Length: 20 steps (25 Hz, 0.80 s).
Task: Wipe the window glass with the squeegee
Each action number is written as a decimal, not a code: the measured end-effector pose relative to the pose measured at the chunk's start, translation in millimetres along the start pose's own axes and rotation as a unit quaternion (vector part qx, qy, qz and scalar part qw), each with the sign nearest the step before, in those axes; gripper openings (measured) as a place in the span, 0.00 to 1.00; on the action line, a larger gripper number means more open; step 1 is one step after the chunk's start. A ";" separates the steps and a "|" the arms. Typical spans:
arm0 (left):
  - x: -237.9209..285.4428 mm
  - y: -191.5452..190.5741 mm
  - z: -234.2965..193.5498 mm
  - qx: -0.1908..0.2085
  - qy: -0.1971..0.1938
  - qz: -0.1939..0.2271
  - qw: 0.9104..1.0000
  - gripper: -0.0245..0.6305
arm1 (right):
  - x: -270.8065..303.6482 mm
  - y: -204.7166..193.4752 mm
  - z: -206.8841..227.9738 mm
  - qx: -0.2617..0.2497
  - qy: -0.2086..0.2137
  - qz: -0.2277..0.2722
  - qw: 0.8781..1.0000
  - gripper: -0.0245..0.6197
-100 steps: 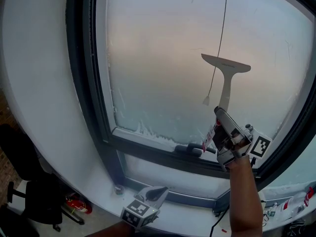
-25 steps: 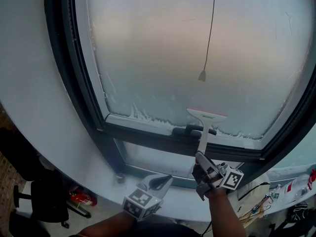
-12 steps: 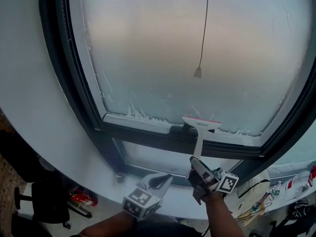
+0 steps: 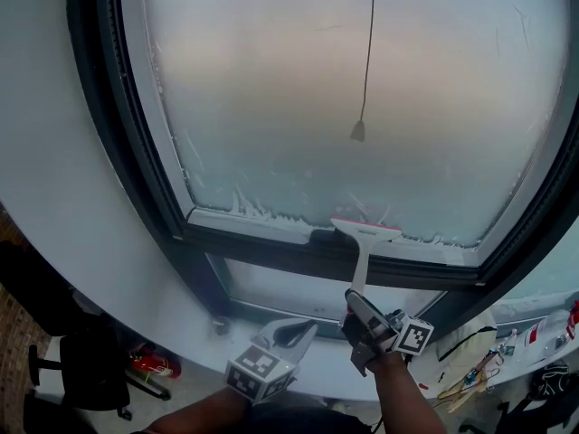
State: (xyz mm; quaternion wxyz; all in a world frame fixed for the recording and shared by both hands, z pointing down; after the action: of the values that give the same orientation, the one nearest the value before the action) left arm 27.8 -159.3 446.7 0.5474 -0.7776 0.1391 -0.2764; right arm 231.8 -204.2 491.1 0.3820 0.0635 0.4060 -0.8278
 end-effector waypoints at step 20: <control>8.3 1.1 2.9 0.005 0.007 -0.004 1.000 0.04 | -0.1 1.2 -0.4 0.009 0.020 0.003 1.000 0.18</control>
State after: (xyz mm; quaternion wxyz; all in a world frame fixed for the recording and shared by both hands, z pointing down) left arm 36.3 -161.8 447.3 0.5489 -0.7736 0.1387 -0.2848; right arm 232.7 -204.4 490.2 0.3759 0.0845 0.4054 -0.8290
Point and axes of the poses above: the fingertips, and each gripper's own axes: x forward along the fingers, z to its right, y out of its top, the point moved 9 cm from there along -x, backward along the fingers, and after that the axes turned 8 degrees about -x, right-handed, at the moved point
